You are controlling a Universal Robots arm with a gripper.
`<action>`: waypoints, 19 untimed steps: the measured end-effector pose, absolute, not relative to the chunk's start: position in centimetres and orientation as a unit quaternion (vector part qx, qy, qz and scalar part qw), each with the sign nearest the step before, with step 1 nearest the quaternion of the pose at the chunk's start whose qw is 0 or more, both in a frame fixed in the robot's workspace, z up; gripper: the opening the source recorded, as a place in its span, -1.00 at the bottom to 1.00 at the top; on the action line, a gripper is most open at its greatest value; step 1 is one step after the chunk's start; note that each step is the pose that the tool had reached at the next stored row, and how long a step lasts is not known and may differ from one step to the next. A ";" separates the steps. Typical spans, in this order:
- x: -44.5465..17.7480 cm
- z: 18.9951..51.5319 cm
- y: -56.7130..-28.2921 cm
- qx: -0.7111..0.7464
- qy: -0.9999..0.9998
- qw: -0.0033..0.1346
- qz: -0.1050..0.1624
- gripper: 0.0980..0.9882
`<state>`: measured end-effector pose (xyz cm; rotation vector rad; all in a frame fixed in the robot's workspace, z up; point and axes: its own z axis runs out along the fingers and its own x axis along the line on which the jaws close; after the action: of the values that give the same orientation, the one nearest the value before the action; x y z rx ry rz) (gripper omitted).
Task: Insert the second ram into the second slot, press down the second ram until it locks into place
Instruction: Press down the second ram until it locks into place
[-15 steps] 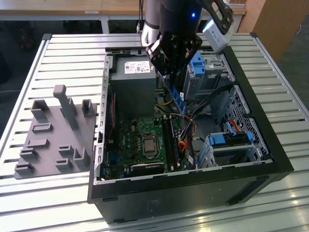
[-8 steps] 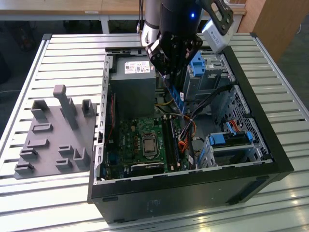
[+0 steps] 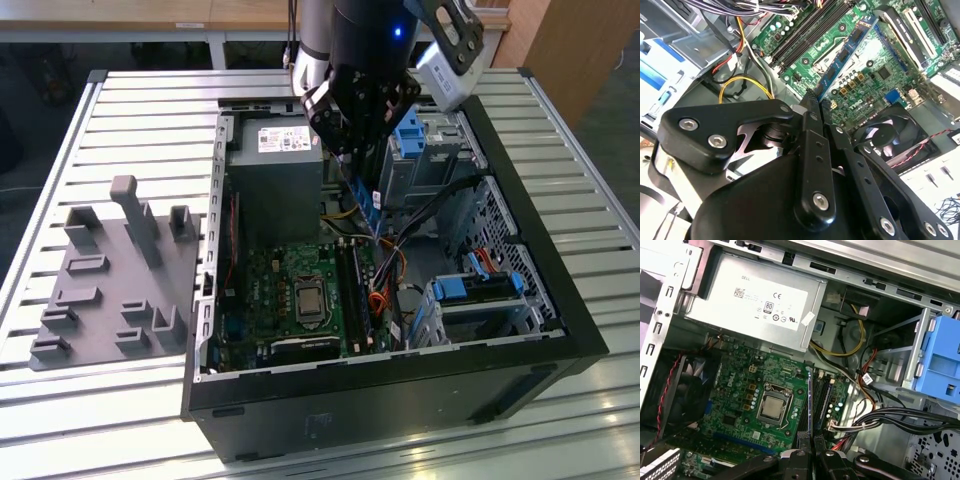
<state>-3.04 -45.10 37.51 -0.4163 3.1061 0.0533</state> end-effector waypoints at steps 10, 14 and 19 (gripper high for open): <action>-3.0 37.5 -45.1 -0.104 0.994 0.004 0.015 -0.91; -3.0 37.4 -45.1 -0.087 0.996 0.004 0.015 -0.91; -3.0 37.4 -45.1 -0.070 0.997 0.004 0.014 -0.91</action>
<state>-3.04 -45.10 37.40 -0.2196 3.1249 0.0442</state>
